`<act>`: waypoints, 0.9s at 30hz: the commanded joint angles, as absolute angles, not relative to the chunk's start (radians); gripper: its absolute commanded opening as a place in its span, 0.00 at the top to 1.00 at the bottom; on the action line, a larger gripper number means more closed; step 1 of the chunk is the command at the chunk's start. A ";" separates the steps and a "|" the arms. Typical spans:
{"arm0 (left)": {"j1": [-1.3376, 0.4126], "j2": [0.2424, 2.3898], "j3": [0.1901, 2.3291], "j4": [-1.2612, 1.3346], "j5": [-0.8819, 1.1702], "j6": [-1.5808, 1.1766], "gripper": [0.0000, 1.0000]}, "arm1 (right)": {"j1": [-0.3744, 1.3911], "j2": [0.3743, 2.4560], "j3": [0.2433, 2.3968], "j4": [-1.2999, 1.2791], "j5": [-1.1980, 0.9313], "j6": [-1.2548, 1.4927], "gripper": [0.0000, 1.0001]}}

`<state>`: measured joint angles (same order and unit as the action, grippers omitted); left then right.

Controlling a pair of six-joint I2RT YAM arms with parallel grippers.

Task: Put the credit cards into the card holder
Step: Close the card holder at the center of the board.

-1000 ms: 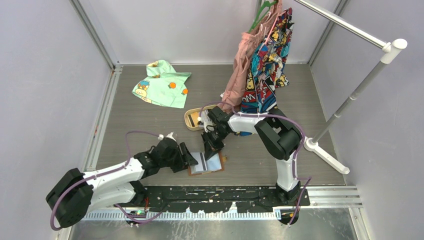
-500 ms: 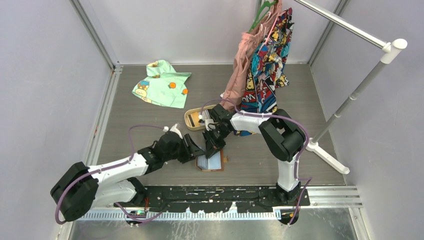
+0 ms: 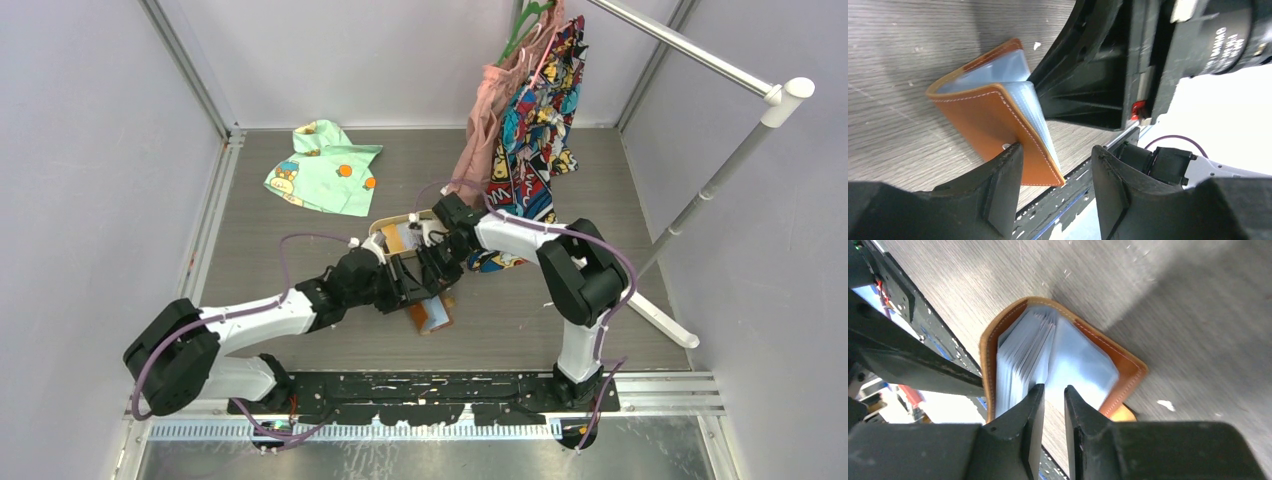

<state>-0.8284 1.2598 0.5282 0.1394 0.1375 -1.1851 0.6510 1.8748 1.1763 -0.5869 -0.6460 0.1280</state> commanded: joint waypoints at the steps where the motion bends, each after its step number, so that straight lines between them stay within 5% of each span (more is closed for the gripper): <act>1: -0.843 1.298 0.593 0.187 0.161 -1.150 0.46 | 0.621 1.776 1.238 -0.629 -0.590 0.038 0.72; 8: -0.844 1.408 0.652 0.204 0.181 -1.116 0.46 | 0.558 1.698 1.236 -0.664 -0.554 -0.029 0.69; 15: -0.844 1.451 0.668 0.223 0.177 -1.107 0.59 | 0.454 1.579 1.088 -0.501 -0.852 0.024 0.66; 20: -0.844 1.458 0.660 0.226 0.165 -1.114 0.62 | 0.447 1.549 1.000 -0.384 -1.004 0.067 0.78; 27: -0.838 1.485 0.646 0.241 0.149 -1.138 0.80 | 0.458 1.577 0.922 -0.291 -0.977 0.100 0.92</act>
<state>-0.8421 1.4685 0.6392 0.1837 0.1650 -1.1286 0.4480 1.5818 0.9340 -0.3882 -0.9493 0.0765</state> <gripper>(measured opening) 0.238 0.099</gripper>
